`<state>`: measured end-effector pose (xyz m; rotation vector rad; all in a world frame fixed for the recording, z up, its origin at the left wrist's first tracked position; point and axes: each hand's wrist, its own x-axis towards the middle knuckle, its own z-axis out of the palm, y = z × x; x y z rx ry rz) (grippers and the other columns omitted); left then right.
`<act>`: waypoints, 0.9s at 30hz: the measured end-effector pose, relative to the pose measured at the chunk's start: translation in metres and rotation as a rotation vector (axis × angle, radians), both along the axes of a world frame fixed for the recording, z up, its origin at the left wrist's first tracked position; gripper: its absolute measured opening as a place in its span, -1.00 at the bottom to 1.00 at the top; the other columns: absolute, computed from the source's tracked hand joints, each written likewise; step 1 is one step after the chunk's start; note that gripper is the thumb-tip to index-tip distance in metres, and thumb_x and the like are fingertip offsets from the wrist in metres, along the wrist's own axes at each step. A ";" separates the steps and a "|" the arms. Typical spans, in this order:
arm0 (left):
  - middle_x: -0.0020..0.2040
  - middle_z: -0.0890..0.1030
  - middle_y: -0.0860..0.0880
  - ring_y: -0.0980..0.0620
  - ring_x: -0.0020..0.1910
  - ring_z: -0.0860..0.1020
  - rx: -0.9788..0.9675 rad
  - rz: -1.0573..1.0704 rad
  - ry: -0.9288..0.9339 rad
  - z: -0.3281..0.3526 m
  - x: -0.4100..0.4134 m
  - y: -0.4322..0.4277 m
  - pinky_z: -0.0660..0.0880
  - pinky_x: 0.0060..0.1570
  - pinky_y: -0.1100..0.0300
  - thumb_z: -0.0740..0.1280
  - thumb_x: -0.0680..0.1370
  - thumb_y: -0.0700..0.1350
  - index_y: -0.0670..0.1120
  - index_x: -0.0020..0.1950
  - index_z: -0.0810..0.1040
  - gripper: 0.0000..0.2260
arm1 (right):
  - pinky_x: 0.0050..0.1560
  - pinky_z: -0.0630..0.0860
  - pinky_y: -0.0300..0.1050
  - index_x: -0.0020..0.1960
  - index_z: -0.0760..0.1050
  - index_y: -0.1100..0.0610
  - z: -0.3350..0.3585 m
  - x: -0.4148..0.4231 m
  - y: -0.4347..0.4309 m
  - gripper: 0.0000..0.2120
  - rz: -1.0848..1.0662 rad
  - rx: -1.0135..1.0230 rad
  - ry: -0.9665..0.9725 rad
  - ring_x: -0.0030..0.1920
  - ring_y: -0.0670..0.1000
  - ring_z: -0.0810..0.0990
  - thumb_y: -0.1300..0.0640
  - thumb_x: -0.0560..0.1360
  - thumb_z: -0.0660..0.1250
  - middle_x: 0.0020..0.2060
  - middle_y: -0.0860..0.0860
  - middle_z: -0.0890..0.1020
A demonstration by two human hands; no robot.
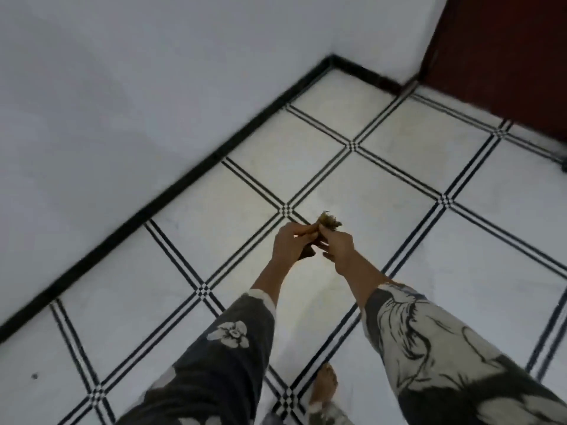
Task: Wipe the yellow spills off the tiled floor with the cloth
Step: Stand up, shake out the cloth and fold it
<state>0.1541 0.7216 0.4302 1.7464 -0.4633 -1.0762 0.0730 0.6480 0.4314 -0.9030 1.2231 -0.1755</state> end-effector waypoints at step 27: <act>0.10 0.59 -0.17 -0.14 0.07 0.54 -0.189 0.731 -0.234 0.320 -0.194 -0.053 0.50 0.13 0.04 0.33 0.49 -0.24 -0.21 0.10 0.56 -0.80 | -0.01 0.57 0.00 0.10 0.56 0.29 0.315 -0.228 -0.102 -0.72 0.099 -0.289 -0.371 -0.03 0.16 0.61 0.16 0.45 0.41 0.03 0.19 0.62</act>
